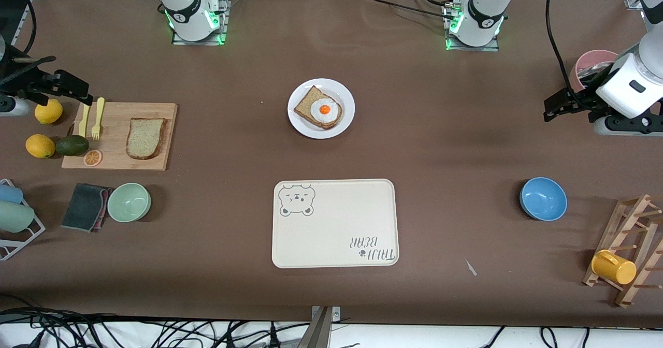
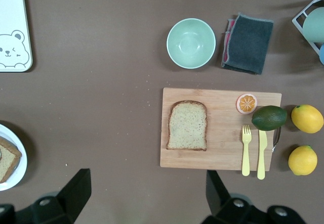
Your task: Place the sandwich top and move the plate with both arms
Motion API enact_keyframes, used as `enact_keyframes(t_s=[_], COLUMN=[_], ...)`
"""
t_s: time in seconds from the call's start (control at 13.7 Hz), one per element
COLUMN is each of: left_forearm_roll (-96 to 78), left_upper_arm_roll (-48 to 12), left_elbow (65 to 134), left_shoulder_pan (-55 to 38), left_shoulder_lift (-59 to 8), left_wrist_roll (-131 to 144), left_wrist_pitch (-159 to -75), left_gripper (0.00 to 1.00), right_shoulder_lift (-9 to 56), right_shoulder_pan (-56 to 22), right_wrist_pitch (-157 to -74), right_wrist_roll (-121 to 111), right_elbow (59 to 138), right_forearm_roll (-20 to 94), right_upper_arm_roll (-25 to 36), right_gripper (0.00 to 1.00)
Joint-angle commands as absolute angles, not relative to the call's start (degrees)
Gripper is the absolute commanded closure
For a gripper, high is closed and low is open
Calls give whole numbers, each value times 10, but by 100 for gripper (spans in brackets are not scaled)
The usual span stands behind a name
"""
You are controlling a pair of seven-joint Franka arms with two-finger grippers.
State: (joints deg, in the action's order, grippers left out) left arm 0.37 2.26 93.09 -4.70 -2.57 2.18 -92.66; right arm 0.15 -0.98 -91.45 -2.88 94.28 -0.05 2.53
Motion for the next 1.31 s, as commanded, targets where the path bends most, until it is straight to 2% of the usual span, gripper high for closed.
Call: enact_keyframes(t_s=[0.0,1.24], left_forearm_roll=[-9,-7], left_upper_arm_roll=[23,23], left_elbow=[918,910], left_shoulder_pan=[-47,-47], left_shoulder_lift=[-30,-32], left_wrist_roll=[23,22], left_wrist_pitch=[-921,-921], left_gripper=[0,0], right_shoulder_lift=[-4,-2], right_shoulder_pan=[-11,-11], right_wrist_pitch=[-906,-905], right_wrist_roll=[-26,-26], right_elbow=[938,938], right_forearm_roll=[-5,-5], right_upper_arm_roll=[25,25], right_gripper=[0,0])
